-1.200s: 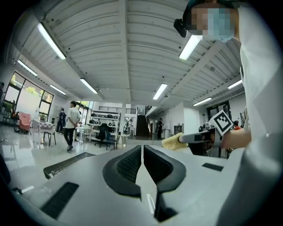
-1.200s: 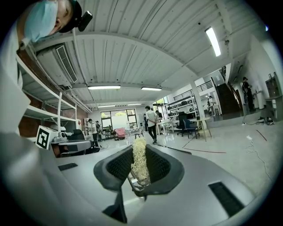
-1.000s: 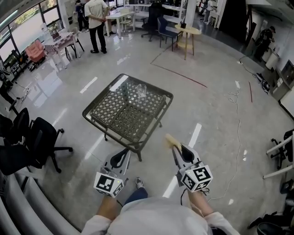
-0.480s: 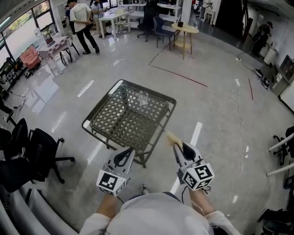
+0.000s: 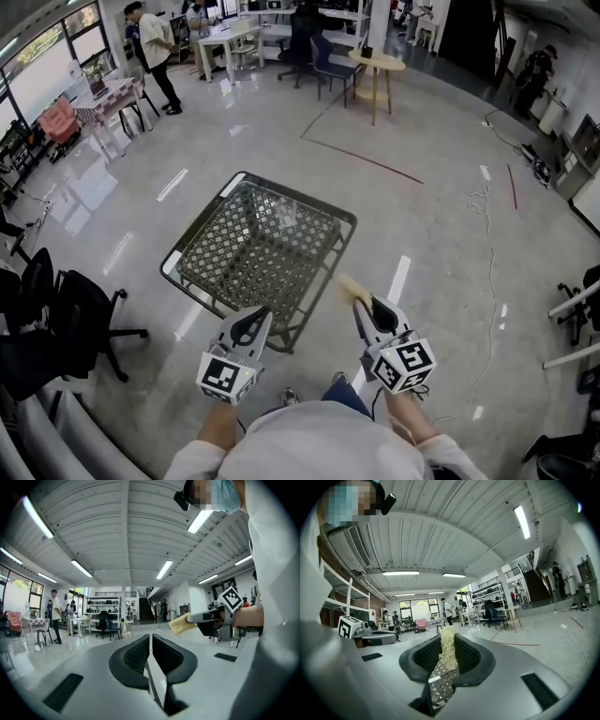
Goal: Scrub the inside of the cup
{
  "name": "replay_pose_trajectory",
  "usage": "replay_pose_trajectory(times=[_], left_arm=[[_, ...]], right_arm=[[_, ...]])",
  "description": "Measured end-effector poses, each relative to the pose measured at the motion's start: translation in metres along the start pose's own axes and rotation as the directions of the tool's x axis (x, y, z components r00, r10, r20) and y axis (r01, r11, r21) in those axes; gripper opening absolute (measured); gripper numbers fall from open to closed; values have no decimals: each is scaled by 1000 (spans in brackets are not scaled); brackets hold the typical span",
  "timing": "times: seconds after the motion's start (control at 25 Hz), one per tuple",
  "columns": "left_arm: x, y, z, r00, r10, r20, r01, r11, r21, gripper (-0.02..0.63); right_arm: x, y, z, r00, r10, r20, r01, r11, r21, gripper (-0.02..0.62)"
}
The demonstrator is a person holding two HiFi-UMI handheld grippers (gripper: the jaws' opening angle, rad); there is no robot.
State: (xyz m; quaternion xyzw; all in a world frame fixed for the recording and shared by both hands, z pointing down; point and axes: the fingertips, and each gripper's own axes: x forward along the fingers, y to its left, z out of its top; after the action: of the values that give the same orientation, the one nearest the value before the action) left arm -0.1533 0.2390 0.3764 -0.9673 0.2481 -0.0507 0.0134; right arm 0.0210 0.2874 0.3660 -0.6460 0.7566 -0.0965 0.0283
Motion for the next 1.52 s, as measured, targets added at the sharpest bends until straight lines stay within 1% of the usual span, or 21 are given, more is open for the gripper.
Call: replay_pose_trajectory(times=[0.24,0.36,0.48,0.64,0.88,1.12,1.4,1.52], left_arm=[[36,-8,13,999,49,4,-49,999,1,44],[58,-16,21,997,77,7,-77,997,-1,44],[85,-25,18,994,108,-3,-108,994,-13,44],[111,-34,10,986,166,-13,-166,985,-52,44],[124,-31,6,967,253,-17,-254,964,-81,44],[135,-10,2,958,283,-40,-286,954,-94,44],[151,44,-2,962,270,-39,-273,957,-95,44],[165,66,3,967,252,-35,-254,964,-81,44]], right_arm=[[15,-35,17,998,60,-9,-60,998,-2,89],[20,-59,27,996,87,-7,-87,996,-6,89],[25,-89,29,993,118,-21,-118,993,-5,89],[31,-122,24,984,168,-52,-168,986,3,89],[50,-140,21,970,233,-73,-233,972,4,89],[78,-141,19,960,268,-85,-268,963,16,89],[128,-134,23,962,259,-83,-260,966,3,89],[150,-135,26,966,244,-81,-245,970,3,89]])
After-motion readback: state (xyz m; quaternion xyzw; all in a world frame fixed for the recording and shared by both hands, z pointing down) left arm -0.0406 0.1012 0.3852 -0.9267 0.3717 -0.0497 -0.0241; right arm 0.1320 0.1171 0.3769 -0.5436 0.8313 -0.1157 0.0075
